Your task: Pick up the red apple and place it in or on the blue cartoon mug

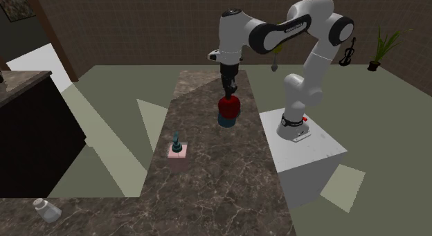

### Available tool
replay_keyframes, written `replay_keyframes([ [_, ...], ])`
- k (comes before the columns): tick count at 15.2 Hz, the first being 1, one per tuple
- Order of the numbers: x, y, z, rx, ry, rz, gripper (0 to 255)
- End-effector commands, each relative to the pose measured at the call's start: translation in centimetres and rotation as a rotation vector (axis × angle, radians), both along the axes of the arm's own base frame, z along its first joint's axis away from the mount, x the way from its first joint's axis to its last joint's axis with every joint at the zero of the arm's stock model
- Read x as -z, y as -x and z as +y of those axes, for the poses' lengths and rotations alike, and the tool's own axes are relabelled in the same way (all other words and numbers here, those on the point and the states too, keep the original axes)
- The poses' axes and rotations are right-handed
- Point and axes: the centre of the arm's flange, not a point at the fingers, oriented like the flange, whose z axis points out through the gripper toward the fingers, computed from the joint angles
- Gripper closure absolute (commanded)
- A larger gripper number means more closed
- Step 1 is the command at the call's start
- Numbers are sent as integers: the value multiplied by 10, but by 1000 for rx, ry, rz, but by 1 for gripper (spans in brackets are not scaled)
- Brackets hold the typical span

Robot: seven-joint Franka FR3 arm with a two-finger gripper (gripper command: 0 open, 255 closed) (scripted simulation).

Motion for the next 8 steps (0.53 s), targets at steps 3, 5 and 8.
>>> replay_keyframes([
  [3,-19,19,-39,0,0,0,255],
  [5,-29,30,-60,0,0,0,255],
  [8,-44,47,-93,0,0,0,255],
])
